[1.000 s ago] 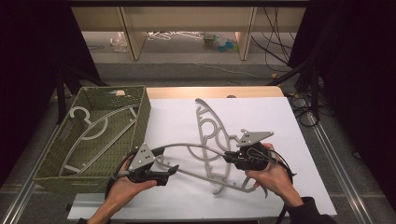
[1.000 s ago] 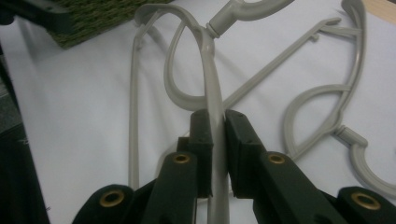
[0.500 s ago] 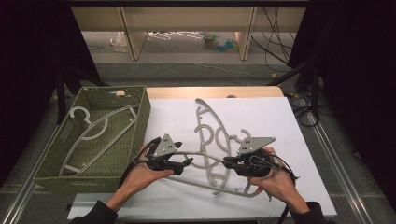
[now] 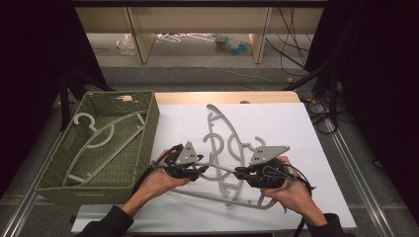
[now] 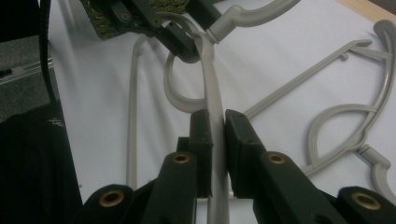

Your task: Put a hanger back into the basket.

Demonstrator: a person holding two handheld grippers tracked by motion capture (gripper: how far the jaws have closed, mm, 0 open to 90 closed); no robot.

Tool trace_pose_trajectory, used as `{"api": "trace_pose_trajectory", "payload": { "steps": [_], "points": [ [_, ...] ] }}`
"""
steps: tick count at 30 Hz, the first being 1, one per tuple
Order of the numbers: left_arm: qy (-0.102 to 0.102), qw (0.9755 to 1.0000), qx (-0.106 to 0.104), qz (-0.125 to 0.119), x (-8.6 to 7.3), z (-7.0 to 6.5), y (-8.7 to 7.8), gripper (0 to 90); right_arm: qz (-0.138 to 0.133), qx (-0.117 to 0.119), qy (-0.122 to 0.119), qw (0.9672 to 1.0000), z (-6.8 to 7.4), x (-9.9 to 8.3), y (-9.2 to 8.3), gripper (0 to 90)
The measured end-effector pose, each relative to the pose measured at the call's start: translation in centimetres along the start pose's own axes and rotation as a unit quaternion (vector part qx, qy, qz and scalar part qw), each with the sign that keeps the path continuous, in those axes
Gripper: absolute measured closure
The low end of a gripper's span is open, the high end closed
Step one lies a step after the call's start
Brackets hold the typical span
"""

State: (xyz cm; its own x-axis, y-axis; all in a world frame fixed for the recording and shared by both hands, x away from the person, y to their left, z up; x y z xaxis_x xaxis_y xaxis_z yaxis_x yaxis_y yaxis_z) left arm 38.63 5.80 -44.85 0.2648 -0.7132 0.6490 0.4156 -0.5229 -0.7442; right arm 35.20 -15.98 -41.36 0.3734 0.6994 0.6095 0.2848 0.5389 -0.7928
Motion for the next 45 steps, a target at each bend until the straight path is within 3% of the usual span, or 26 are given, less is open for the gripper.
{"api": "trace_pose_trajectory", "payload": {
  "steps": [1, 2, 3, 5, 6, 8, 9, 10, 11, 14, 15, 17, 18, 19, 22, 24, 27, 30, 36, 37, 40, 41, 43, 45],
  "points": [
    [0.018, 0.9998, -0.001, 0.010, 0.0, -0.1, -0.1, 66.5, 0.005, 0.001, -0.004, 1.0000, 0.0, -0.1, 0.0, 82.1],
    [0.018, 0.9998, -0.001, 0.010, 0.0, -0.1, -0.1, 67.6, 0.005, 0.001, -0.004, 1.0000, 0.0, -0.1, 0.0, 82.1],
    [0.036, 0.9991, 0.010, 0.017, 0.1, -0.3, -0.3, 68.5, 0.003, 0.003, -0.007, 1.0000, -0.1, -0.2, 0.2, 81.7],
    [0.045, 0.9987, 0.013, 0.020, 0.2, -0.3, -0.4, 69.8, 0.002, -0.001, -0.012, 0.9999, -0.1, -0.1, 0.2, 80.3],
    [0.064, 0.9973, 0.027, 0.025, 0.3, -0.3, -0.7, 70.4, 0.002, -0.007, -0.012, 0.9999, -0.2, -0.1, 0.3, 78.2],
    [0.064, 0.9972, 0.029, 0.023, 0.3, -0.4, -0.8, 71.3, 0.002, -0.015, -0.009, 0.9999, -0.2, -0.2, 0.3, 74.8],
    [0.075, 0.9962, 0.037, 0.025, 0.5, -0.5, -1.1, 73.4, 0.006, -0.031, -0.002, 0.9995, -0.4, -0.1, 0.4, 65.4],
    [0.075, 0.9962, 0.037, 0.025, 0.5, -0.5, -1.1, 74.8, 0.006, -0.031, -0.002, 0.9995, -0.4, -0.1, 0.4, 65.4],
    [0.076, 0.9961, 0.038, 0.023, 0.6, -0.6, -1.2, 74.8, 0.002, -0.047, 0.006, 0.9989, -0.6, 0.0, 0.3, 57.2],
    [0.079, 0.9959, 0.037, 0.022, 0.9, -0.7, -1.7, 78.0, -0.037, -0.057, 0.036, 0.9971, -1.0, 0.5, 0.0, 42.5],
    [0.076, 0.9962, 0.038, 0.021, 0.9, -0.7, -1.8, 80.0, -0.056, -0.066, 0.053, 0.9949, -1.4, 0.6, -0.4, 37.7],
    [0.068, 0.9969, 0.034, 0.022, 0.9, -0.7, -1.8, 81.0, -0.060, -0.070, 0.059, 0.9940, -1.5, 0.7, -0.7, 35.4],
    [0.050, 0.9983, 0.025, 0.019, 0.8, -0.6, -1.7, 81.6, -0.076, -0.076, 0.066, 0.9921, -1.5, 0.9, -1.1, 34.5],
    [0.049, 0.9982, 0.028, 0.022, 0.7, -0.4, -1.7, 81.6, -0.083, -0.073, 0.071, 0.9914, -1.5, 1.1, -1.3, 34.5],
    [0.040, 0.9981, 0.034, 0.030, 0.5, -0.1, -1.7, 81.5, -0.093, -0.077, 0.071, 0.9902, -1.3, 1.4, -1.5, 33.9],
    [0.017, 0.9983, 0.033, 0.045, 0.2, 0.4, -2.0, 81.6, -0.095, -0.082, 0.069, 0.9896, -1.1, 1.4, -1.5, 33.9],
    [0.006, 0.9980, 0.035, 0.052, 0.1, 0.7, -2.3, 81.3, -0.099, -0.080, 0.067, 0.9895, -0.9, 1.5, -1.5, 33.9],
    [-0.029, 0.9980, 0.026, 0.050, -0.1, 1.4, -2.8, 81.5, -0.100, -0.069, 0.071, 0.9901, -0.1, 1.2, -1.0, 33.9],
    [-0.047, 0.9972, 0.033, 0.047, -0.3, 2.3, -3.9, 81.2, -0.097, -0.067, 0.066, 0.9908, 0.3, 0.4, -0.6, 32.8],
    [-0.065, 0.9967, 0.028, 0.039, -0.5, 2.6, -4.3, 81.1, -0.093, -0.063, 0.072, 0.9911, 0.5, 0.0, -0.2, 32.8],
    [-0.074, 0.9962, 0.030, 0.035, -0.6, 2.9, -4.8, 81.2, -0.087, -0.059, 0.076, 0.9916, 0.5, -0.5, 0.0, 32.5],
    [-0.067, 0.9966, 0.033, 0.034, -0.5, 3.1, -5.1, 81.2, -0.087, -0.058, 0.077, 0.9915, 0.6, -0.7, 0.0, 32.5],
    [-0.089, 0.9954, 0.031, 0.017, -0.4, 3.1, -5.6, 81.1, -0.088, -0.053, 0.079, 0.9916, 0.7, -1.1, 0.3, 32.1],
    [-0.082, 0.9959, 0.035, 0.013, -0.3, 3.2, -5.9, 81.1, -0.088, -0.051, 0.080, 0.9916, 0.7, -1.2, 0.4, 31.8]
  ]
}}
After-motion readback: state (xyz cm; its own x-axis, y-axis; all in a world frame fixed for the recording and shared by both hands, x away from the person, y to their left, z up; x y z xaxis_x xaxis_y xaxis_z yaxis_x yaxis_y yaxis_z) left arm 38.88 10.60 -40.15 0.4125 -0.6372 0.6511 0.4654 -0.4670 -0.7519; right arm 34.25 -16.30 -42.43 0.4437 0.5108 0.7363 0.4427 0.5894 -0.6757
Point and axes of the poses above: each handheld gripper's, and its own axes: y roughly forward along the jaws, x roughly out of its top, z roughly to its left, the point moved 4 cm from there along y, roughly forward along the jaws, and after that the axes turned 11 degrees about z, right-handed, at the moved point
